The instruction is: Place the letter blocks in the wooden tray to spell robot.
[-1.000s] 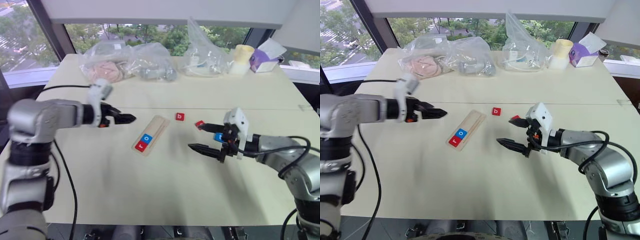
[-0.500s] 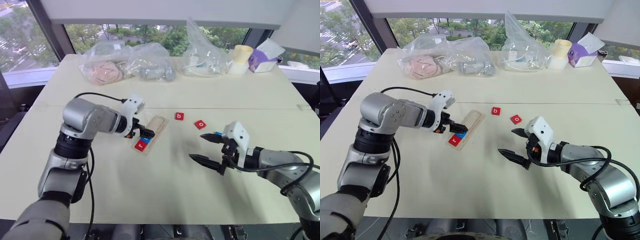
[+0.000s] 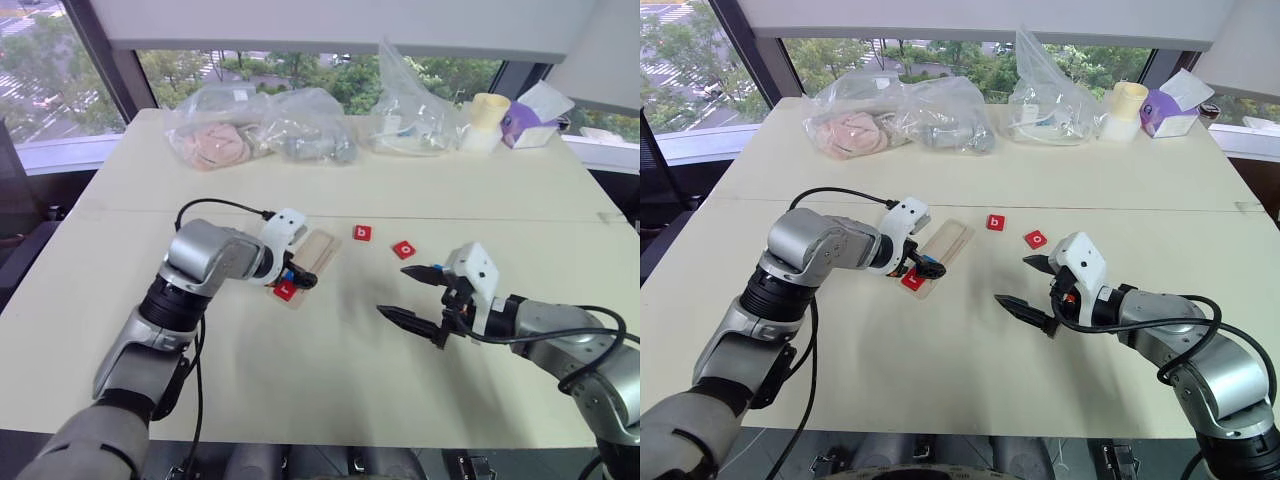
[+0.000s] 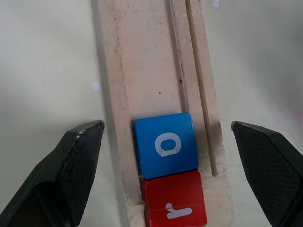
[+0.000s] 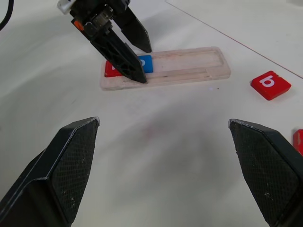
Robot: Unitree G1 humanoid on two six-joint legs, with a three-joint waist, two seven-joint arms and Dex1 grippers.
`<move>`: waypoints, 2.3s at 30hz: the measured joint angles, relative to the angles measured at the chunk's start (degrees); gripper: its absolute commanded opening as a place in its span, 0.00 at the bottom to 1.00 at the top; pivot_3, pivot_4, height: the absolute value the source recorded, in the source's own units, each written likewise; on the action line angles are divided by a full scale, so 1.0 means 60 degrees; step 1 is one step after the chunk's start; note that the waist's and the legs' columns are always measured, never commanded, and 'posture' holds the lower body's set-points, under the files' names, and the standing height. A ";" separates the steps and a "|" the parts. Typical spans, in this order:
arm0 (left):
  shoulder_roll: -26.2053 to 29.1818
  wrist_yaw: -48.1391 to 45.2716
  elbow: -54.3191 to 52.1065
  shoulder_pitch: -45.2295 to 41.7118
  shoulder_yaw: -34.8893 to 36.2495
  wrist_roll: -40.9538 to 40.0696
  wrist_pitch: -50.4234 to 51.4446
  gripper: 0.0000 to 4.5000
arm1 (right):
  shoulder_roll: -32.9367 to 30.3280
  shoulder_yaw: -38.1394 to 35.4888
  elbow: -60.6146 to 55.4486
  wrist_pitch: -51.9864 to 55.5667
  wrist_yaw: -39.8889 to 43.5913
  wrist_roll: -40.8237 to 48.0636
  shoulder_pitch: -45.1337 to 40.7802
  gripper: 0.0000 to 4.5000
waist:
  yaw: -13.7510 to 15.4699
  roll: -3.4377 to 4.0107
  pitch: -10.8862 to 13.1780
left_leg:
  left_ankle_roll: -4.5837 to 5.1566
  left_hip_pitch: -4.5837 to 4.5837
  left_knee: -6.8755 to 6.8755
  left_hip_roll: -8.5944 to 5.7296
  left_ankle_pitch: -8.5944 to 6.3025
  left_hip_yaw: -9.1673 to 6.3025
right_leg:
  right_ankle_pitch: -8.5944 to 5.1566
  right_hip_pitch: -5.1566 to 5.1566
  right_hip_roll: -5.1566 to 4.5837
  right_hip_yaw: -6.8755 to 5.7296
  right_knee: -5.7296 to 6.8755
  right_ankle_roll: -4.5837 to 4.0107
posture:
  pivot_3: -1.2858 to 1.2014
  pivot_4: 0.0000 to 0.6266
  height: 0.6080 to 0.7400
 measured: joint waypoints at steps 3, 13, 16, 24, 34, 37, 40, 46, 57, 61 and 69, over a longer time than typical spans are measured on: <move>0.0026 0.0009 -0.0212 0.0202 -0.0046 0.0133 -0.0047 0.64 | 0.0014 -0.0001 0.0003 -0.0045 -0.0038 -0.0049 0.0037 1.00 | -0.0010 0.0003 -0.0003 | 0.0000 0.0003 0.0000 0.0000 0.0000 0.0000 | 0.0000 0.0004 -0.0007 0.0000 0.0000 0.0001 | 0.52 0.24 0.99; 0.0855 -0.1127 0.0009 0.0201 -0.0378 0.0233 -0.0805 0.56 | 0.0017 -0.0003 0.0342 -0.0326 -0.0065 -0.0166 0.0057 1.00 | -0.0070 0.0004 -0.0005 | 0.0000 0.0007 -0.0004 -0.0001 0.0000 0.0003 | 0.0000 0.0003 -0.0013 -0.0005 0.0000 -0.0001 | 0.52 0.24 0.99; 0.1432 -0.2166 0.0310 0.0128 -0.0816 0.0256 -0.1627 0.56 | 0.0017 0.0001 0.0497 -0.0412 -0.0054 -0.0283 0.0060 1.00 | -0.0067 0.0005 -0.0005 | -0.0001 0.0006 -0.0004 0.0001 0.0001 0.0003 | 0.0000 -0.0002 -0.0012 -0.0005 0.0000 -0.0005 | 0.52 0.24 0.99; 0.3273 -0.6044 0.0160 0.0558 -0.2575 0.1383 -0.6077 0.56 | 0.0144 0.0022 0.0686 -0.0583 -0.0028 -0.0455 0.0066 1.00 | -0.0006 0.0008 -0.0002 | -0.0001 -0.0015 -0.0013 0.0001 0.0000 0.0013 | -0.0018 -0.0018 -0.0039 -0.0005 -0.0021 -0.0045 | 0.52 0.24 0.99; 0.3237 -0.8062 0.0091 0.0922 -0.3047 0.3024 -0.9780 0.56 | 0.0184 -0.0007 0.0684 -0.0645 -0.0080 -0.0493 0.0492 1.00 | 0.0162 0.0010 0.0000 | 0.0008 -0.0020 -0.0013 0.0003 -0.0005 0.0015 | -0.0014 -0.0017 -0.0046 -0.0006 -0.0039 -0.0054 | 0.52 0.24 0.99; 0.3008 -0.8257 0.0440 0.0866 -0.3056 0.3560 -1.0667 0.56 | 0.0038 -0.0002 0.0682 -0.0649 -0.0002 -0.0611 0.0662 1.00 | 0.0188 0.0010 -0.0001 | 0.0012 -0.0020 -0.0011 0.0002 -0.0004 0.0017 | -0.0014 -0.0013 -0.0045 -0.0008 -0.0040 -0.0054 | 0.52 0.24 0.99; 0.2806 -0.8437 0.1037 0.0533 -0.3137 0.4177 -1.1804 0.56 | -0.0145 0.0001 0.0682 -0.0649 0.0100 -0.0668 0.0754 1.00 | 0.0184 0.0010 -0.0001 | 0.0025 -0.0019 -0.0008 -0.0001 0.0003 0.0020 | -0.0013 -0.0009 -0.0043 -0.0009 -0.0041 -0.0053 | 0.52 0.24 0.99; 0.2359 -0.8609 0.1936 0.0241 -0.2994 0.4642 -1.2664 0.69 | -0.0151 0.0002 0.0682 -0.0702 0.0152 -0.0748 0.0856 1.00 | 0.0185 0.0012 -0.0002 | 0.0054 -0.0007 0.0001 -0.0001 0.0022 0.0022 | -0.0006 0.0007 -0.0036 -0.0009 -0.0037 -0.0051 | 0.52 0.24 0.99; 0.1894 -0.9258 0.1524 0.0332 -0.1694 0.3475 -1.0547 0.99 | -0.0138 0.0021 0.0773 -0.0770 0.0219 -0.0933 0.1009 1.00 | 0.0140 0.0003 0.0006 | 0.0058 -0.0023 0.0002 0.0001 0.0022 0.0025 | 0.0015 -0.0010 -0.0010 -0.0012 -0.0036 -0.0012 | 0.52 0.24 0.99; 0.2243 -0.9835 0.1225 -0.0147 -0.0469 0.1933 -0.8520 0.99 | 0.0053 0.0028 0.1044 -0.0771 0.0256 -0.0905 0.0859 1.00 | 0.0127 0.0002 0.0007 | 0.0058 -0.0021 0.0004 0.0006 0.0023 0.0020 | 0.0015 -0.0010 0.0018 -0.0012 -0.0034 -0.0011 | 0.52 0.24 0.99; 0.3498 -0.7722 -0.0242 0.2253 0.3510 0.0466 -0.6739 0.99 | 0.0772 -0.0430 0.1391 -0.0115 -0.0232 0.0183 -0.1060 1.00 | -0.0218 0.0014 0.0014 | 0.0055 -0.0001 -0.0012 0.0015 0.0024 0.0023 | 0.0031 -0.0012 -0.0012 0.0002 -0.0013 0.0017 | 0.52 0.24 0.99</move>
